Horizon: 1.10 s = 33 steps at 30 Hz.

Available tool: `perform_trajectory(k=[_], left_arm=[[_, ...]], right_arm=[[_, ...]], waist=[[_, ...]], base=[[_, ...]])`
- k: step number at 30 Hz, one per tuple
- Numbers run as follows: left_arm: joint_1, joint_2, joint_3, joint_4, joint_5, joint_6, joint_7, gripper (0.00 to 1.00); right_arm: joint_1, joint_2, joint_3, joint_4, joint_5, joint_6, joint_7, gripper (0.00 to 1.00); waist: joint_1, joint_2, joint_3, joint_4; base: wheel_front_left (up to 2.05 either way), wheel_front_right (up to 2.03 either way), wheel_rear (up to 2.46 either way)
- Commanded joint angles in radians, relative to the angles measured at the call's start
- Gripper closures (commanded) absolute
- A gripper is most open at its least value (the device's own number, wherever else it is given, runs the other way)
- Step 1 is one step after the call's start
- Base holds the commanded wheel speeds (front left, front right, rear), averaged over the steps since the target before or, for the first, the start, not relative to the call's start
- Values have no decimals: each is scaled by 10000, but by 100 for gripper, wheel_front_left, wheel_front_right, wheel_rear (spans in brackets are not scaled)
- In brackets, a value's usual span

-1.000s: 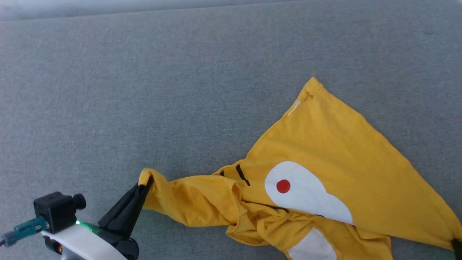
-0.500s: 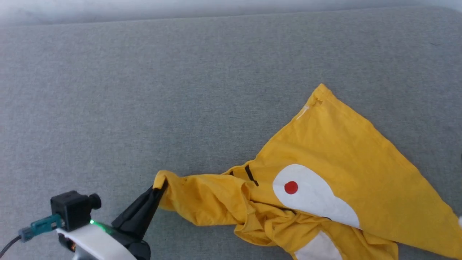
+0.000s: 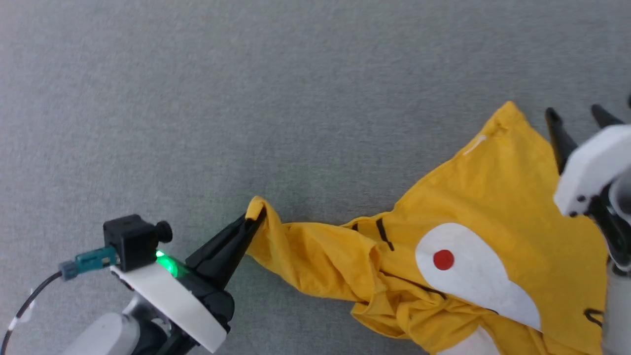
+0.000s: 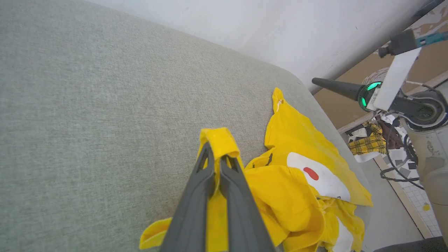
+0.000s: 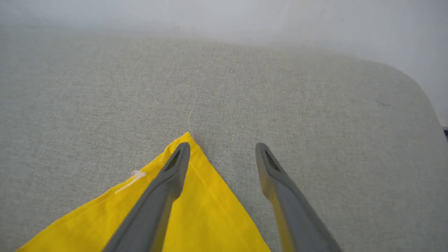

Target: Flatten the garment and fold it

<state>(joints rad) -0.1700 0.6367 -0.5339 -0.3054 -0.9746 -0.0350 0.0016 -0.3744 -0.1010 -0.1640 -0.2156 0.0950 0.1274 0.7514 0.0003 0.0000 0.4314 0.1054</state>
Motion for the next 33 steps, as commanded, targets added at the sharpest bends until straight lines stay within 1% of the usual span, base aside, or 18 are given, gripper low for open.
perform_trajectory(k=[1,3,4,10,11,12,13,14,16,19,22,25,29,33], left_arm=[[-243,-103,-68,94,119,-118,45,100],[-339,-157,-110,167,127,-174,50,100],[-504,-262,-177,310,126,-276,37,100],[-878,-502,-334,739,91,-522,-60,100],[-926,-529,-356,801,80,-555,-77,100],[-965,-547,-371,862,67,-583,-94,100],[-996,-554,-382,918,56,-607,-109,100],[-1022,-555,-391,967,45,-628,-121,100],[-1058,-553,-396,1067,14,-660,-147,100],[-1081,-524,-373,1159,26,-679,-204,100],[-1192,-484,-329,1249,115,-704,-309,100],[-1445,-474,-204,1321,365,-684,-524,100],[-1981,-500,135,1485,868,-513,-1012,100],[-2748,-487,578,1669,1299,-150,-1287,100]], right_arm=[[-273,-84,98,285,-57,33,217,0],[-419,-168,204,528,-109,33,404,0],[-632,-338,394,947,-144,33,707,0],[-861,-628,627,1701,-61,33,1145,0],[-842,-640,617,1795,-24,33,1309,13],[-817,-634,591,1869,11,33,1515,56],[-802,-652,601,1888,29,33,1716,83],[-804,-678,585,1857,8,33,1877,100],[-831,-715,555,1740,-31,33,2089,100],[-881,-710,541,1557,-103,33,2051,100],[-987,-630,529,1276,-89,33,1615,100],[-1221,-316,285,1067,-168,33,548,100],[-1580,151,133,1161,-202,33,-1075,100],[-2135,399,253,1458,-33,33,-2401,100]], waist=[[-3,0,601,588],[-3,0,685,663],[-3,0,836,803],[-3,0,1135,1169],[-3,0,1152,1216],[-3,0,1156,1250],[-3,0,1156,1272],[-3,0,1150,1287],[-3,0,1090,1285],[-3,0,970,1238],[-3,0,708,1095],[-3,0,360,848],[-3,0,-250,380],[-3,0,-908,-100]], base=[[0,0,0],[0,0,0],[0,0,0],[0,0,0],[0,0,0],[0,0,0],[0,0,0],[0,0,0],[0,0,0],[0,0,0],[0,0,0],[0,0,0],[0,0,0],[0,0,0]])
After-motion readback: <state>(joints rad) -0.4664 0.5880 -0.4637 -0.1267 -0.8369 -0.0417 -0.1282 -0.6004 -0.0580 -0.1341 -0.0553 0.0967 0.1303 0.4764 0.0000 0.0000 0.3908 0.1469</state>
